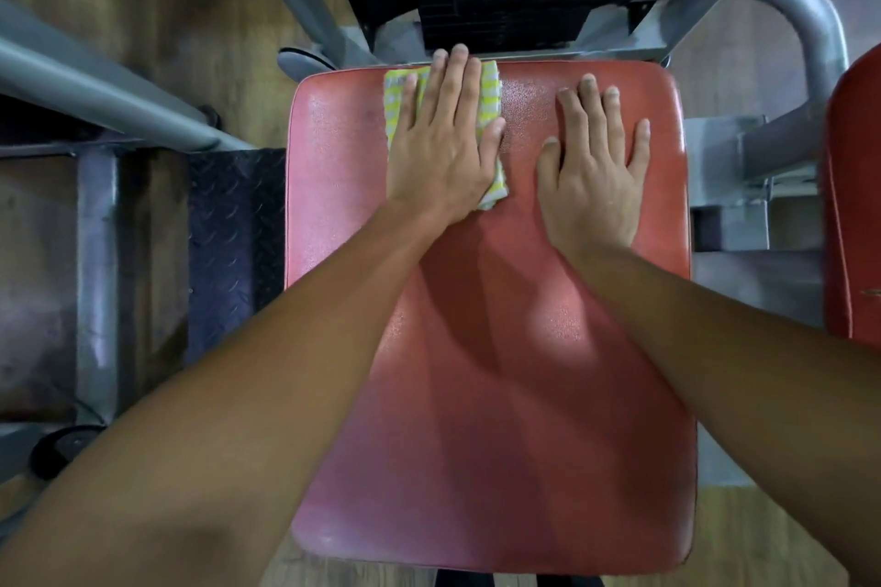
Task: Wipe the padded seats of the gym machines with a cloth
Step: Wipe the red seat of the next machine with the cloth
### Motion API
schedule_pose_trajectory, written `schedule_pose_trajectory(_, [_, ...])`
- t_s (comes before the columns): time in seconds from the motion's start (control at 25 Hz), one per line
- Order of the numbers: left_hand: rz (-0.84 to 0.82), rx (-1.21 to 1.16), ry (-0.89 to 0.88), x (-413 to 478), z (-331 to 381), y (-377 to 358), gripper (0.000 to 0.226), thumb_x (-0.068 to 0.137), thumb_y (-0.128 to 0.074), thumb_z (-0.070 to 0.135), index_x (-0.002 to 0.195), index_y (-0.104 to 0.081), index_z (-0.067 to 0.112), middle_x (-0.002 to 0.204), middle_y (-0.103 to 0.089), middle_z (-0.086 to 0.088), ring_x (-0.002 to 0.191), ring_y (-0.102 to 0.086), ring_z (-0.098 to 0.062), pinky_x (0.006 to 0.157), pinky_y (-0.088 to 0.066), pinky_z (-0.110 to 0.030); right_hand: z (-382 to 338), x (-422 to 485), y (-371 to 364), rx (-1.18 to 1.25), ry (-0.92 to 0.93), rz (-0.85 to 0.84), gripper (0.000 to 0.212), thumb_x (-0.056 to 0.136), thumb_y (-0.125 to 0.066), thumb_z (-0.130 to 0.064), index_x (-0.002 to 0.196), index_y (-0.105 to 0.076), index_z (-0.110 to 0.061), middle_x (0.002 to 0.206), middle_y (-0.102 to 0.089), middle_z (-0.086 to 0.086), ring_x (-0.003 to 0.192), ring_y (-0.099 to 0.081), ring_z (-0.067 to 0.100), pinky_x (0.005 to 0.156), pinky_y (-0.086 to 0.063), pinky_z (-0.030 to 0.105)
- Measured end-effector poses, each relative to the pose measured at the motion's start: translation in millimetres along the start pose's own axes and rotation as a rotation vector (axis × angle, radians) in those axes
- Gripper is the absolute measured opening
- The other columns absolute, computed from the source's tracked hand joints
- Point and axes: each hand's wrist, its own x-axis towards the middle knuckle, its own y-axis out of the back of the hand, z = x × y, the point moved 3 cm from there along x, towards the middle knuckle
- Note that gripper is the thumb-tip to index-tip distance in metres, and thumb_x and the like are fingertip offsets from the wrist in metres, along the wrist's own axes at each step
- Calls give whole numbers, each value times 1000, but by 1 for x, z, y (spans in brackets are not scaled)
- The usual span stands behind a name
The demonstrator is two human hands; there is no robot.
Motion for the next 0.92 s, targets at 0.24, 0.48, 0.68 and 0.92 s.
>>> schedule_pose_trajectory(0.24, [37,-36,258,1,-28,2,66,100,-20,46,153,-20,7,162,-18,-10,150,-14,-26,123,-9,-44,-1,-1,0,-15,-4,1,52,97,-28,-31,149,-31,-26,161,-25,-6,151,-15,18,122,-9,51])
schedule_pose_trajectory(0.48, [84,-37,582,-24,-50,5,71,98,-21,48,152,-20,3,161,-17,-14,150,-15,-28,123,-10,-46,-2,-2,-1,-40,6,10,52,97,-28,-31,149,-31,-24,161,-24,-4,151,-15,19,121,-9,52])
schedule_pose_trajectory(0.68, [78,-65,729,-53,-62,4,72,99,-21,50,152,-19,1,161,-17,-16,149,-16,-31,121,-13,-49,-2,-2,-2,-48,10,5,53,98,-24,-32,150,-27,-24,162,-21,-3,151,-13,19,121,-7,52])
schedule_pose_trajectory(0.92, [57,-133,785,-121,-53,3,72,100,-23,49,152,-14,1,161,-12,-17,150,-12,-31,122,-11,-48,-3,-3,0,-44,30,-11,54,99,-22,-30,151,-26,-21,162,-20,1,151,-12,21,121,-5,54])
